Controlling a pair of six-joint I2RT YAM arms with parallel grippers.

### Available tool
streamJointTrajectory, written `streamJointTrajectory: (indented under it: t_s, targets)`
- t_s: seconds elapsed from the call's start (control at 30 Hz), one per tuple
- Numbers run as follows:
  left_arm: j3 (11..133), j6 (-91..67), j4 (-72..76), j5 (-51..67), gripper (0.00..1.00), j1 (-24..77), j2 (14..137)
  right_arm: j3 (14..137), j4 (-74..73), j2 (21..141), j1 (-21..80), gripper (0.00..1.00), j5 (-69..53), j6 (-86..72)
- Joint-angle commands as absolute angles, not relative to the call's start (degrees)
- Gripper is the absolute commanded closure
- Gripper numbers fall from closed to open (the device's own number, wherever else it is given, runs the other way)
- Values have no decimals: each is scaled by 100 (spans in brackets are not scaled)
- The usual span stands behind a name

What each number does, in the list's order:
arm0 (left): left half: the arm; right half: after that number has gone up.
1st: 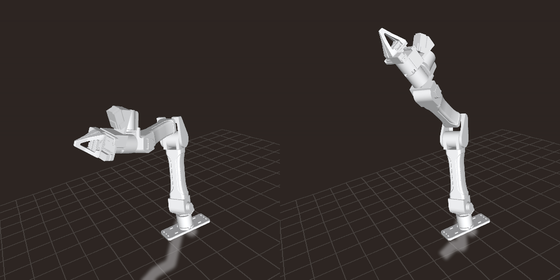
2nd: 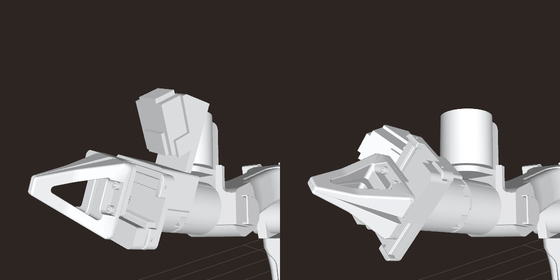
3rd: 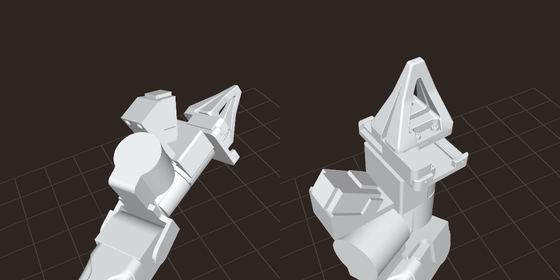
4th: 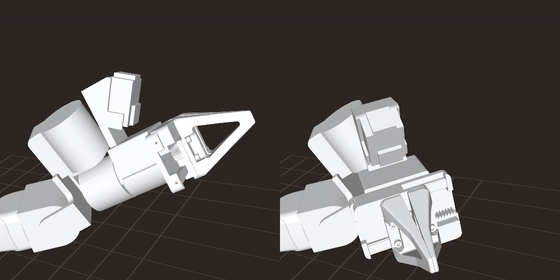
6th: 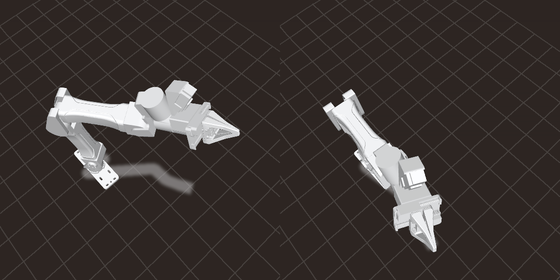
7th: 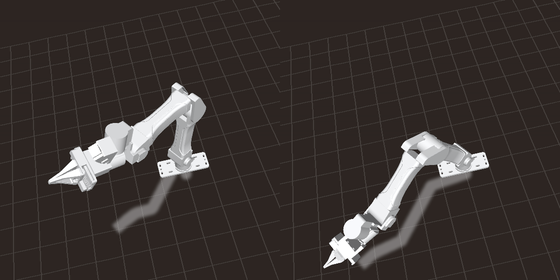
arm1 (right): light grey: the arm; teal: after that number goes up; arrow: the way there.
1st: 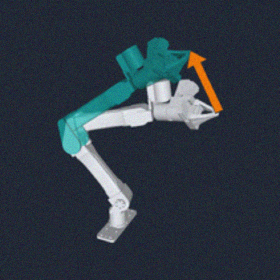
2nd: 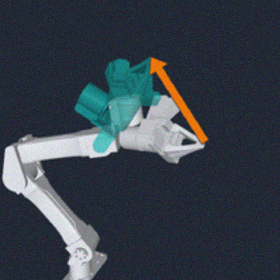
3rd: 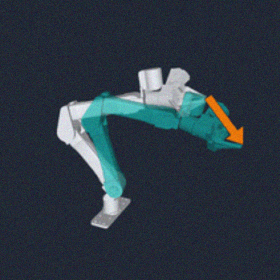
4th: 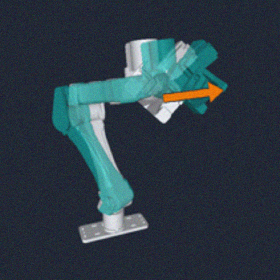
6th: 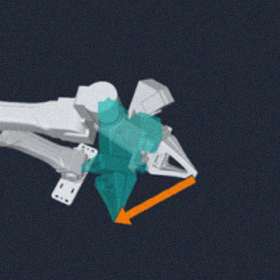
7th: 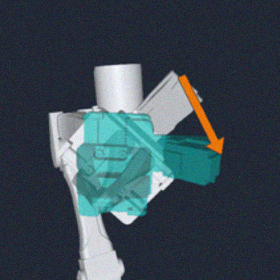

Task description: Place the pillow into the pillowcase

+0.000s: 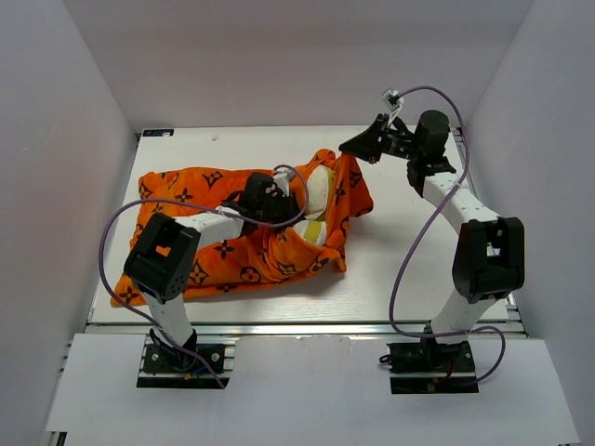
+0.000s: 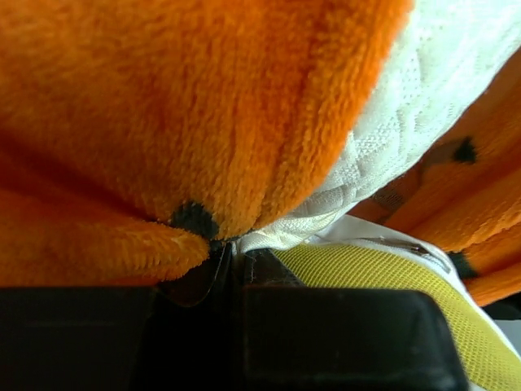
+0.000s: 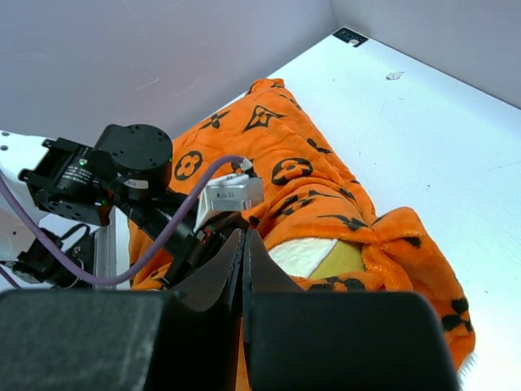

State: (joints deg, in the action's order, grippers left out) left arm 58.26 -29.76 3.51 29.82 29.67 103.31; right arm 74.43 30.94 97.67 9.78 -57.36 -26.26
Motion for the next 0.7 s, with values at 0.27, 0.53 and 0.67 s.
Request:
streamJointTrajectory:
  t_s: [0.27,0.53,0.67]
  targets:
    - [6151,-1486,-3125,2593,100,3549,11899,8446,4693,9413,905,100,-5010,-3102]
    - [6249,-1494,-3121,2531,100,3674,11972,8895,3844,9431,914,100,-5150,-2420]
    - [6407,-1827,-2822,2593,100,3569,11629,8544,1877,9220,932,81,-5036,-752]
